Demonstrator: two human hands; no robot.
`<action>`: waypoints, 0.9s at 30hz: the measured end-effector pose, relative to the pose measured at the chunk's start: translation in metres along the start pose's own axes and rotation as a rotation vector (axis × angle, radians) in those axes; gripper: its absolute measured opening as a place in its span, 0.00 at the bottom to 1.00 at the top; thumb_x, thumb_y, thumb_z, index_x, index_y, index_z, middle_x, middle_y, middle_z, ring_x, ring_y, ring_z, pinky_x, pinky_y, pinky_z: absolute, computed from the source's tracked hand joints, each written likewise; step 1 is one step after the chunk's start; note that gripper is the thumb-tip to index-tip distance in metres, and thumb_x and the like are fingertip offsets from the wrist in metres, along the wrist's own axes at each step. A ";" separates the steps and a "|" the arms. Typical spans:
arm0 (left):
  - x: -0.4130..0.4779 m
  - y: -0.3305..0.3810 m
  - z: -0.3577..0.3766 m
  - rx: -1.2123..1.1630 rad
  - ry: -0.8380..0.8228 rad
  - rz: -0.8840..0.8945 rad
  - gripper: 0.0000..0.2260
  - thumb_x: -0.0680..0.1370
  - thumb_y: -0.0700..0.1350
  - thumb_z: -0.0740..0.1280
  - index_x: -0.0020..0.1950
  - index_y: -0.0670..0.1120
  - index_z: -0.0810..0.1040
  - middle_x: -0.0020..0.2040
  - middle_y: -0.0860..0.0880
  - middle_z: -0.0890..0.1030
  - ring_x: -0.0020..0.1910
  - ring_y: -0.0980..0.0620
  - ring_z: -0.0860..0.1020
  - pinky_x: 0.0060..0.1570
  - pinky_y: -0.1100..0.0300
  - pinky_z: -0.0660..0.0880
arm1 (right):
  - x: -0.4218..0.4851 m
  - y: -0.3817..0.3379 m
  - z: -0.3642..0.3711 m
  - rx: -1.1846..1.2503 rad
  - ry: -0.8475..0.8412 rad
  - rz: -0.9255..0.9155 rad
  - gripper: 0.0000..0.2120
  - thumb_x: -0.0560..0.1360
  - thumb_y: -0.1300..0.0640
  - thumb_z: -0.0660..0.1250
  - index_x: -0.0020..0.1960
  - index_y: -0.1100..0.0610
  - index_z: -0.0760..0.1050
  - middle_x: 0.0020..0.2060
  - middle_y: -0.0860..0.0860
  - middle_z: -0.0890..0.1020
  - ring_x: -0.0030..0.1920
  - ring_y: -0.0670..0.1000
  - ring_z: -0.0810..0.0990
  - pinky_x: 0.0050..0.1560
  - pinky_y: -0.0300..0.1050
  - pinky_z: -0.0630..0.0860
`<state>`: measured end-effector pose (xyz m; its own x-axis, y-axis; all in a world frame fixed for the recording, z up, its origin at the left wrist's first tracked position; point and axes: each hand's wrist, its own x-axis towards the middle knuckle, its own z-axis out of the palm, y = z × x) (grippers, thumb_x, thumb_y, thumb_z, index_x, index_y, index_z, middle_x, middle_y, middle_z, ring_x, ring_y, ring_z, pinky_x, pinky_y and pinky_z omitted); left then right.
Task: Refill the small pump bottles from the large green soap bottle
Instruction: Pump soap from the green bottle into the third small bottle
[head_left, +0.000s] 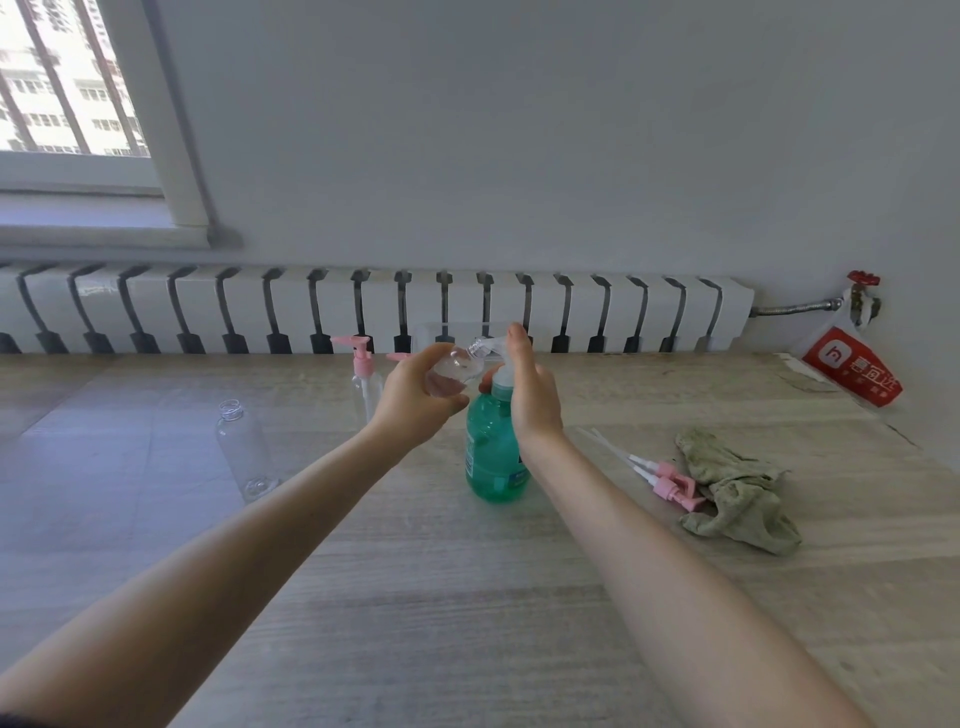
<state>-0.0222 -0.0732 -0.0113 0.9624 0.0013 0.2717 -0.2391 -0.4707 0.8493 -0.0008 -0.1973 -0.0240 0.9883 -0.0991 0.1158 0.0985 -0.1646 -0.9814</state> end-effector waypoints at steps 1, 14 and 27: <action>0.000 0.000 0.000 0.005 0.000 0.002 0.26 0.72 0.35 0.71 0.69 0.44 0.70 0.53 0.52 0.78 0.44 0.64 0.76 0.55 0.63 0.73 | -0.001 0.000 0.000 0.000 0.002 -0.002 0.47 0.65 0.24 0.46 0.41 0.68 0.76 0.34 0.56 0.73 0.36 0.51 0.69 0.39 0.44 0.66; -0.002 0.000 0.000 0.015 0.004 0.013 0.24 0.72 0.34 0.71 0.67 0.45 0.72 0.45 0.57 0.76 0.42 0.67 0.75 0.54 0.63 0.73 | 0.001 -0.001 0.004 -0.067 0.048 -0.003 0.29 0.70 0.32 0.48 0.38 0.56 0.73 0.33 0.54 0.74 0.35 0.51 0.71 0.41 0.47 0.68; -0.001 -0.006 0.002 0.016 0.004 -0.005 0.26 0.72 0.34 0.71 0.68 0.45 0.71 0.48 0.53 0.78 0.43 0.64 0.76 0.52 0.63 0.73 | 0.001 -0.002 0.004 -0.122 0.073 -0.012 0.23 0.70 0.39 0.47 0.36 0.55 0.70 0.28 0.48 0.70 0.32 0.48 0.68 0.37 0.44 0.65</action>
<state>-0.0214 -0.0725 -0.0173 0.9632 0.0070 0.2689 -0.2319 -0.4848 0.8433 0.0002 -0.1926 -0.0223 0.9755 -0.1672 0.1431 0.0914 -0.2836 -0.9546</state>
